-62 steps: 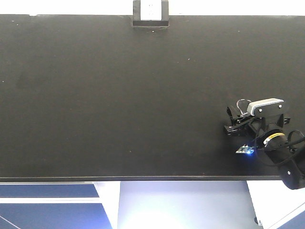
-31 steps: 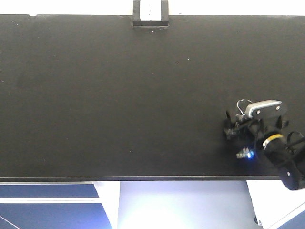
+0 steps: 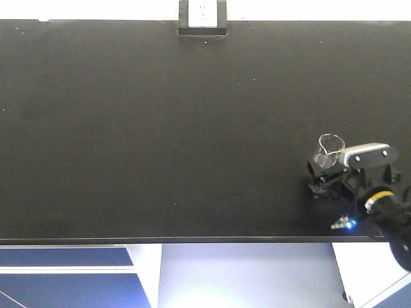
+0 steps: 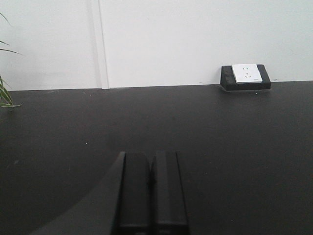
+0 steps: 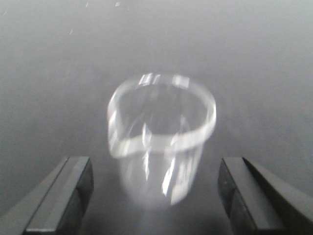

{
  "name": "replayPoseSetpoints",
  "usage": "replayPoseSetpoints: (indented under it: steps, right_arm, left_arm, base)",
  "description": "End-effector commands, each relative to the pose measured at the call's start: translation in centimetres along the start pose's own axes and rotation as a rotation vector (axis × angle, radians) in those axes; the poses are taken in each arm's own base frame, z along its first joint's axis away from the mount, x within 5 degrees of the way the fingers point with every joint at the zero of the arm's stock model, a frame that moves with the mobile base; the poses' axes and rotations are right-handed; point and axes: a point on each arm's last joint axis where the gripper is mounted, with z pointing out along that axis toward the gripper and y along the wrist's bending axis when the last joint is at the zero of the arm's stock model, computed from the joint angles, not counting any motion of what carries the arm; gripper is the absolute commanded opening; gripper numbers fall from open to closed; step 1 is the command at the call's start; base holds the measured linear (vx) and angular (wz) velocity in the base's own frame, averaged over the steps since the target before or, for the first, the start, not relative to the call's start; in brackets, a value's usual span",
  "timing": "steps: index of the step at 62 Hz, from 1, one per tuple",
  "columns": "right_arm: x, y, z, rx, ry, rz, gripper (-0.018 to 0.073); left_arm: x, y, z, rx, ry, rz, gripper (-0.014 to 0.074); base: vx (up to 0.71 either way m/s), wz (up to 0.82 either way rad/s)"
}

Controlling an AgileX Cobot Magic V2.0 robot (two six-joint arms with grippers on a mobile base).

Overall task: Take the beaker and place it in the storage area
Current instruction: 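Lower the held beaker onto the bench top with the right gripper, then open the right gripper and withdraw it from the beaker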

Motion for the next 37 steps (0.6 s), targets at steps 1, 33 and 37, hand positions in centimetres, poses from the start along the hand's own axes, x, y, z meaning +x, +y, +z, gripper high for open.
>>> replayPoseSetpoints:
  steps: [1, 33, 37]
  right_arm:
    - [-2.2, 0.3, -2.0, 0.009, -0.212, -0.019, 0.0591]
    - [-4.0, 3.2, -11.0, -0.104, -0.384, 0.037, 0.0396]
    - [-4.5, 3.6, -11.5, -0.156, -0.414, 0.058, 0.0315]
  left_arm:
    - [-1.5, -0.1, -0.3, 0.009, -0.113, -0.011, -0.0006]
    - [-1.5, -0.1, -0.3, 0.009, -0.113, -0.011, -0.0006]
    - [-1.5, -0.1, -0.3, 0.009, -0.113, -0.011, -0.0006]
  base:
    - [0.0, 0.0]
    - [0.0, 0.0]
    - [0.0, 0.0]
